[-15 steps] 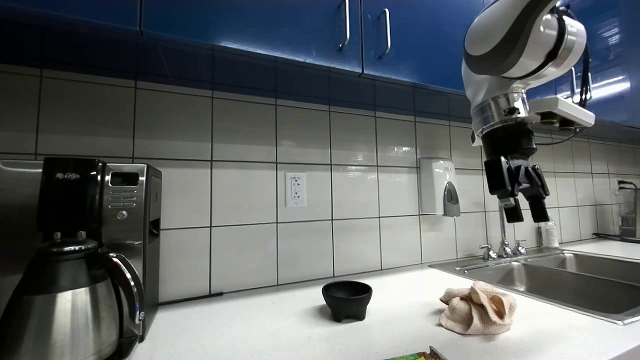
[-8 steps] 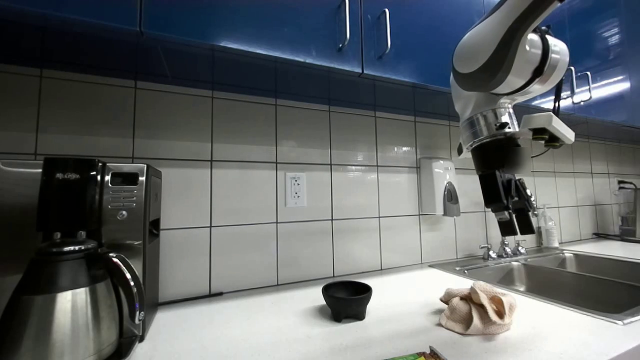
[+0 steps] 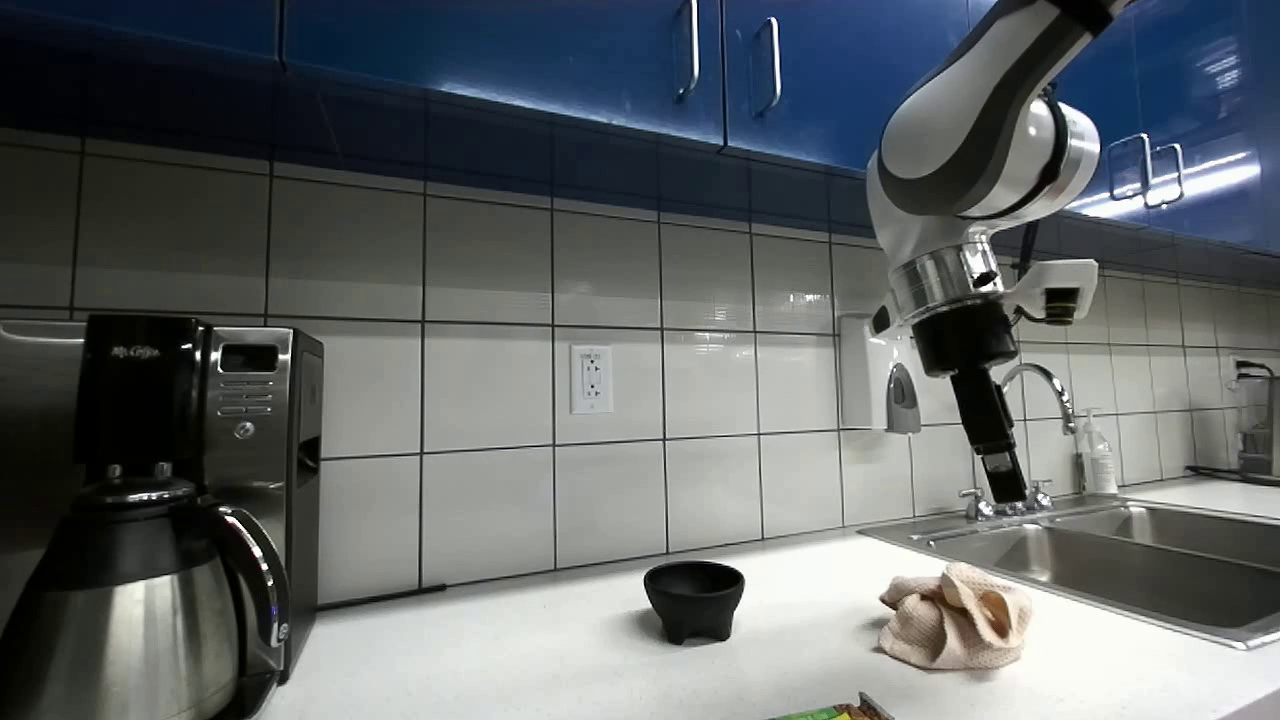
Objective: Pick up the green rectangular object and put it in the black bowl
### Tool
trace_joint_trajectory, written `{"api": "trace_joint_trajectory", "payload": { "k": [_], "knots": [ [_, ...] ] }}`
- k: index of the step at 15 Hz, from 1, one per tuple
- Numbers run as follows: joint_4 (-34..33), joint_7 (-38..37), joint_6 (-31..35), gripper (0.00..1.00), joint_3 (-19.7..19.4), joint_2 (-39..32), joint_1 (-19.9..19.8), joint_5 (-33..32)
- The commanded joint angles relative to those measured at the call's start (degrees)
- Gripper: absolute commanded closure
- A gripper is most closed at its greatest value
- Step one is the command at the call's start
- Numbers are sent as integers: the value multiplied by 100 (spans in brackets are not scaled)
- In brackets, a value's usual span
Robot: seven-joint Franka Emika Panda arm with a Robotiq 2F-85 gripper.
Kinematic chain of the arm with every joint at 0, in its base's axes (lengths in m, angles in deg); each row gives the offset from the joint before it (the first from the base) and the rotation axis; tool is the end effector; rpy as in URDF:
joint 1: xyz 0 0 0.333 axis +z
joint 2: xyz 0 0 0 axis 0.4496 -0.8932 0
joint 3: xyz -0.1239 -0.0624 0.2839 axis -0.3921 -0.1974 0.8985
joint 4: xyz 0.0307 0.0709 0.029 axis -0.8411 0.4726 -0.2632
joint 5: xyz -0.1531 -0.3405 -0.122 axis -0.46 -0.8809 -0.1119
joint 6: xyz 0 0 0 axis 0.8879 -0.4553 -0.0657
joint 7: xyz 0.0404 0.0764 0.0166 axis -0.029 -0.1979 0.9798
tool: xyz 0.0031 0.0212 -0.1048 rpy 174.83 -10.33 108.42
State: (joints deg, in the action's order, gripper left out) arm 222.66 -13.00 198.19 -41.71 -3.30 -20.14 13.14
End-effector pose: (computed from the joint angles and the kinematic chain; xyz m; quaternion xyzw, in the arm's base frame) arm 0.3811 0.0055 0.3827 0.9409 0.3208 -0.1083 0.0014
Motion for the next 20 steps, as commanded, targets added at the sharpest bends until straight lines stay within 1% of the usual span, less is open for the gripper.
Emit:
{"api": "trace_joint_trajectory", "payload": {
  "k": [1, 5, 9, 12, 20],
  "knots": [
    [-99, 847, 245, 0, 34, -314, 113, -198],
    [-138, 1795, 485, 0, 85, -572, 209, -148],
    [-93, 2350, 709, 0, 229, -753, 268, -122],
    [-72, 2497, 876, 0, 401, -933, 298, -132],
    [-81, 2399, 1307, 0, 826, -1433, 373, -155]
  ]
}}
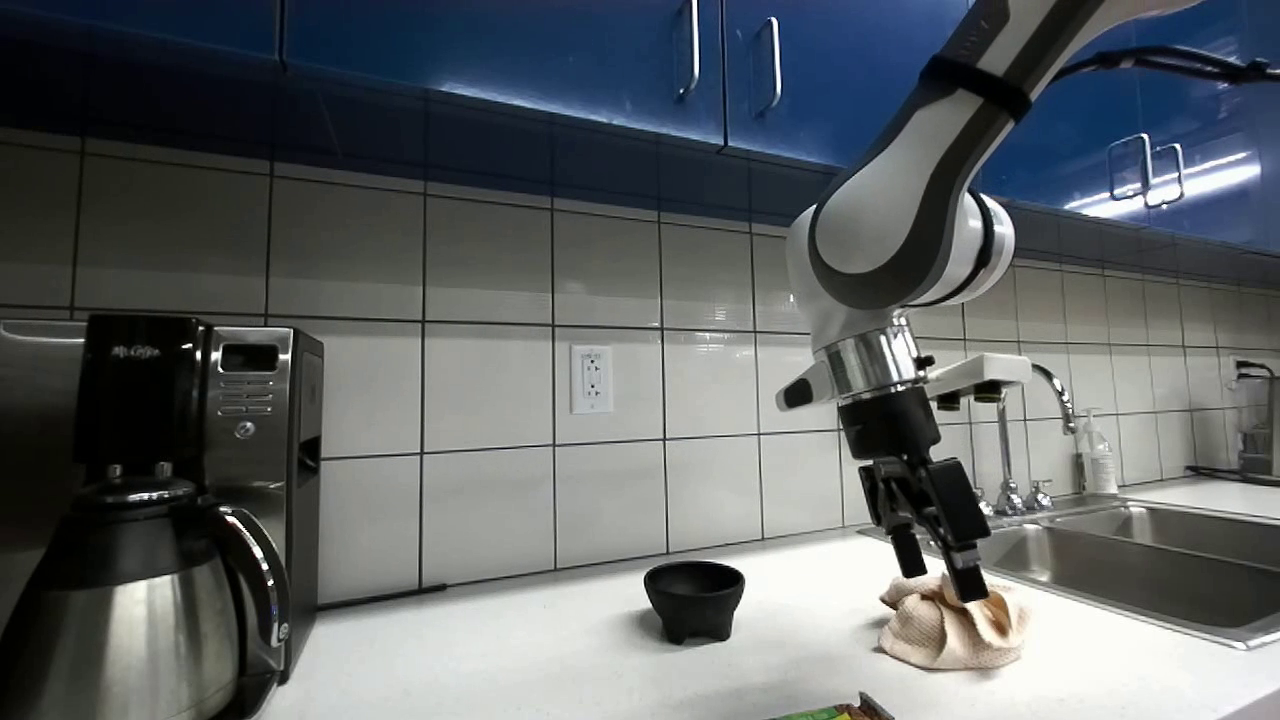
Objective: Pick up the green rectangular object and put it in the black bowl
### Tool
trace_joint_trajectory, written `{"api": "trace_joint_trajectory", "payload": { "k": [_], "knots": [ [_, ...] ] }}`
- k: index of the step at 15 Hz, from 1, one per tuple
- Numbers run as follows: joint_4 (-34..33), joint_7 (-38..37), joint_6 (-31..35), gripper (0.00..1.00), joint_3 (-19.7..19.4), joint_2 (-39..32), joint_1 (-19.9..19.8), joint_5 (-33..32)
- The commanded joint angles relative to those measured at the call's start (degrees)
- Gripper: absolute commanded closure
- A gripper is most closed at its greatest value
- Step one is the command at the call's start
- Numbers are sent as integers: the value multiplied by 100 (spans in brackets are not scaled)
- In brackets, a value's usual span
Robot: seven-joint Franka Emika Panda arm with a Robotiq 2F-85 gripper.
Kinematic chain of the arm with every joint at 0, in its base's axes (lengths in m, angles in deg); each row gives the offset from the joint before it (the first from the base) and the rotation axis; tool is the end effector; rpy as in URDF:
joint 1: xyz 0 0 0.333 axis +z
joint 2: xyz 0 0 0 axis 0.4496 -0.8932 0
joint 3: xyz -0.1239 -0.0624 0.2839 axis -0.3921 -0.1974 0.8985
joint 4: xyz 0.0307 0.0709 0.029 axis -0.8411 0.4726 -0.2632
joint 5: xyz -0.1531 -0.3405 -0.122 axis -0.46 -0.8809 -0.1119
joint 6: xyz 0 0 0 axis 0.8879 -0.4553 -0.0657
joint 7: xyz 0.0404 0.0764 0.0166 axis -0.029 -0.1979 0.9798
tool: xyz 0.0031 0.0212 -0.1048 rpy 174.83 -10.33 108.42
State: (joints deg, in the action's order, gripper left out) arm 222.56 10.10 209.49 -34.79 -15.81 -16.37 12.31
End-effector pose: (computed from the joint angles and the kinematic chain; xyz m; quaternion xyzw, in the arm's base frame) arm 0.4005 0.0829 0.3099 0.8009 0.5858 -0.1236 0.0033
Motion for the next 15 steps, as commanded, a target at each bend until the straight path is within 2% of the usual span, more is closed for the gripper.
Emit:
{"api": "trace_joint_trajectory", "payload": {
  "k": [1, 6, 12, 15],
  "knots": [
    [-75, 94, 226, 0, 174, -234, 8, -55],
    [-1, 24, 595, 0, 333, -443, 38, 70],
    [57, -49, 1056, 0, 467, -698, 53, 542],
    [137, -78, 1394, 0, 562, -799, 66, 537]
  ]
}}
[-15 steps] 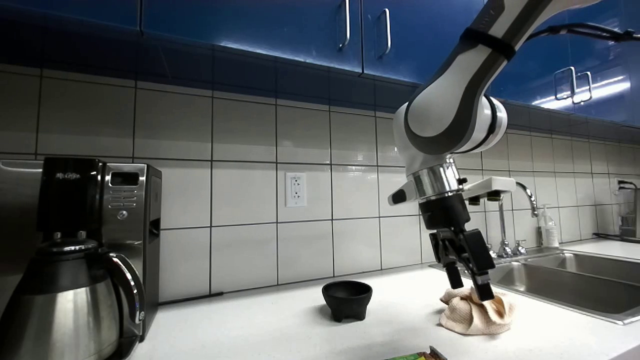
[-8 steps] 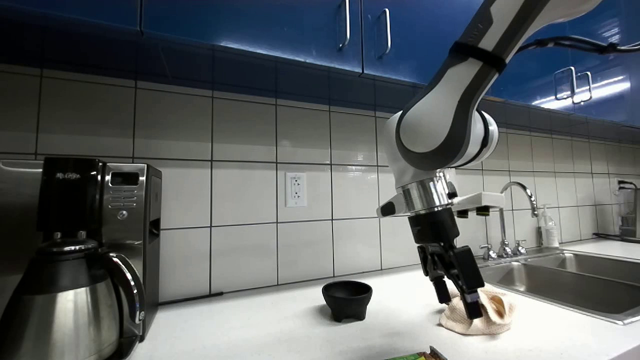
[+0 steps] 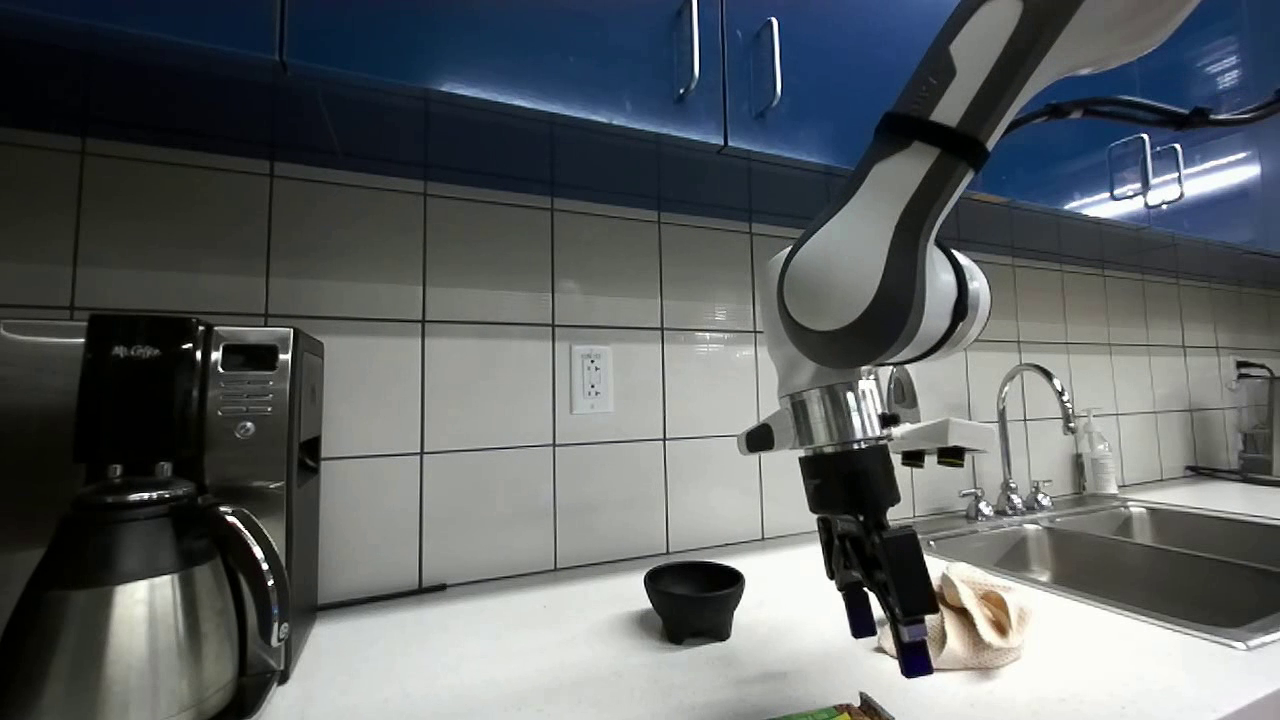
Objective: Pick up the green rectangular object and put it in the black bowl
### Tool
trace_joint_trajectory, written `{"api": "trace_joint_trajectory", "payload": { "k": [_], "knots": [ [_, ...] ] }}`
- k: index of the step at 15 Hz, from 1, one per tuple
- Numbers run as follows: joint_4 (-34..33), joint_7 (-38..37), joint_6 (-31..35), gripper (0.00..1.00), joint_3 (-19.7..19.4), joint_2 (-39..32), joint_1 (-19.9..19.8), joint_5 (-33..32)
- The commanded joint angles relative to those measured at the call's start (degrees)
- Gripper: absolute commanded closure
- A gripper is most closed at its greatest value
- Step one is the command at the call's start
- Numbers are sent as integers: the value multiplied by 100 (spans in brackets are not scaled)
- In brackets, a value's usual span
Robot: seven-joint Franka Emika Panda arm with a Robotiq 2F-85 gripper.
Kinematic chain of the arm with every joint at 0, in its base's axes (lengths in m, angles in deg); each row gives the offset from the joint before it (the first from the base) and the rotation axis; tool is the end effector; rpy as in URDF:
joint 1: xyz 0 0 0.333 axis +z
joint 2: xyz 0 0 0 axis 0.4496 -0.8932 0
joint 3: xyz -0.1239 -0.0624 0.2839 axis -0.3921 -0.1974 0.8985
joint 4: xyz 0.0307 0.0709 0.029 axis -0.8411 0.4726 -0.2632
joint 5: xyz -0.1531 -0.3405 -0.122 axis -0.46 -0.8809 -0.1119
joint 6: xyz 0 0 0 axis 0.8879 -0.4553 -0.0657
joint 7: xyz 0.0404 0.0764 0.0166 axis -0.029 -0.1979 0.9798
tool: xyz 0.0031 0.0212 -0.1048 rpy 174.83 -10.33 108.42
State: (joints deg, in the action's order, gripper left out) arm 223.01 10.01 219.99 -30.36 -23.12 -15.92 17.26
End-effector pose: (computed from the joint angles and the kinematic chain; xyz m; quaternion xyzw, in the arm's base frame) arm 0.4037 0.1247 0.2655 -0.7945 -0.6004 0.0896 0.0167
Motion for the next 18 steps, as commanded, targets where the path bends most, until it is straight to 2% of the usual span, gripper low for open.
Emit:
{"api": "trace_joint_trajectory", "payload": {
  "k": [1, 6, 18],
  "knots": [
    [116, -74, 462, 0, 152, -103, 22, -2],
    [203, -71, 1015, 0, 308, -287, 60, -118],
    [142, -327, 1513, 0, 521, -757, 113, -566]
  ]
}}
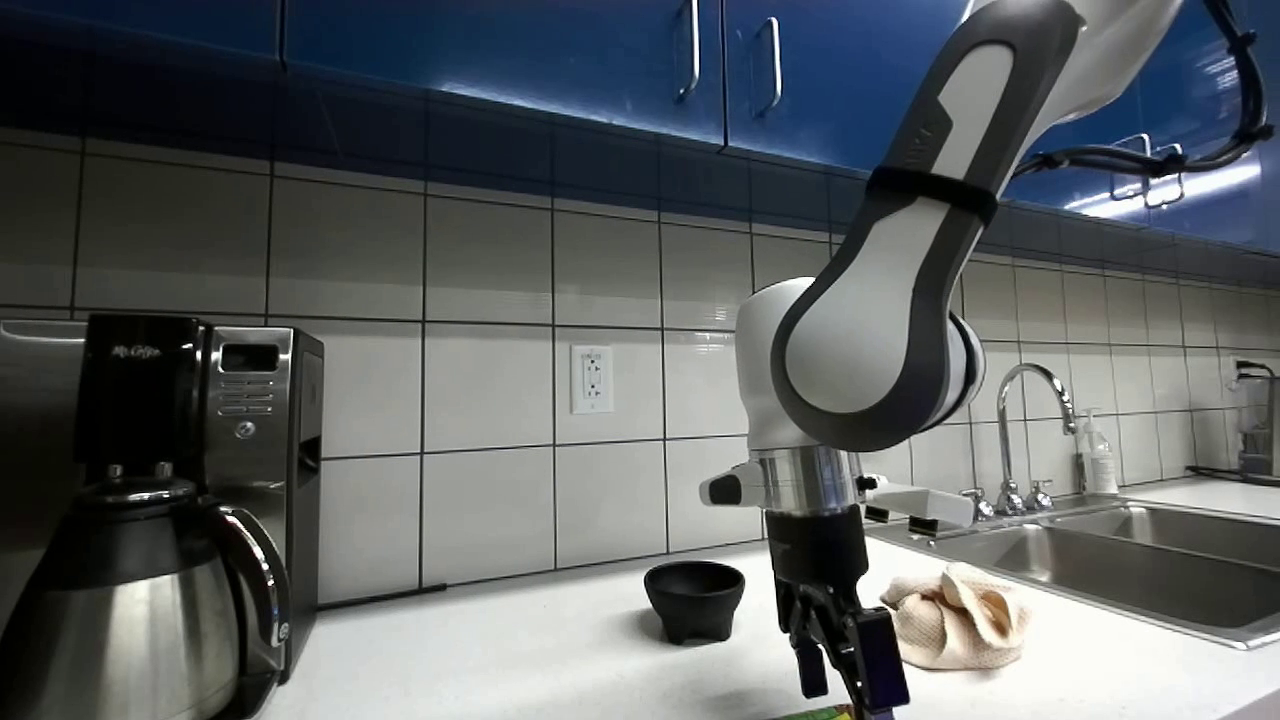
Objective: Pick up the green rectangular object and put it in the black bowl
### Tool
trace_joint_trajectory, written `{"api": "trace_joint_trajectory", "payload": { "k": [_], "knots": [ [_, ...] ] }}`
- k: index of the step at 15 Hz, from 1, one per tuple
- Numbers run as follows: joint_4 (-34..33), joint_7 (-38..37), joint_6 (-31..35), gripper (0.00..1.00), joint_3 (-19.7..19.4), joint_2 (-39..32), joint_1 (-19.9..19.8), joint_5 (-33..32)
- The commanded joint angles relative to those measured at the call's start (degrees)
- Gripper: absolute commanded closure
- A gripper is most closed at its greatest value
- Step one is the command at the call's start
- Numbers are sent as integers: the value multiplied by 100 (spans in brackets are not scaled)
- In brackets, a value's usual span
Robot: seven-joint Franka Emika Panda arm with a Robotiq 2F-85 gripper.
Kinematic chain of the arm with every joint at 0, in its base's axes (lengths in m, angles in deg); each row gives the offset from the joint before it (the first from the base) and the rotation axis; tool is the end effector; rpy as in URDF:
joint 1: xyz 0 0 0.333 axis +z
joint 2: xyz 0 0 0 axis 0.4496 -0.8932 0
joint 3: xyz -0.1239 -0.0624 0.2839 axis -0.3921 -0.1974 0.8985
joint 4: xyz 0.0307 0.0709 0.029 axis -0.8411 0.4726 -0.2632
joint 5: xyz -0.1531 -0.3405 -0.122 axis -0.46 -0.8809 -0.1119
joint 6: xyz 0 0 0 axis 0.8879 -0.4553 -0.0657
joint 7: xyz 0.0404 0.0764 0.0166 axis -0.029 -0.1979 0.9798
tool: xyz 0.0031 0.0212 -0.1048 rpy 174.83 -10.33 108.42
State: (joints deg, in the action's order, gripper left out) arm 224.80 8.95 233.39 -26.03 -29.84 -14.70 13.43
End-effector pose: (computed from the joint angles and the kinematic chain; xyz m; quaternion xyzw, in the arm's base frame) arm 0.3925 0.1685 0.2225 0.7524 0.6568 -0.0497 0.0050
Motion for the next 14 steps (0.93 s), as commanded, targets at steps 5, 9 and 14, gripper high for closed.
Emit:
{"api": "trace_joint_trajectory", "payload": {
  "k": [5, 9, 14],
  "knots": [
    [-37, -197, 302, 0, 172, -128, -8, -102],
    [-24, -102, 206, 0, 165, -102, -64, -27],
    [-32, -151, 205, 0, 165, -102, -64, -27]
  ]
}}
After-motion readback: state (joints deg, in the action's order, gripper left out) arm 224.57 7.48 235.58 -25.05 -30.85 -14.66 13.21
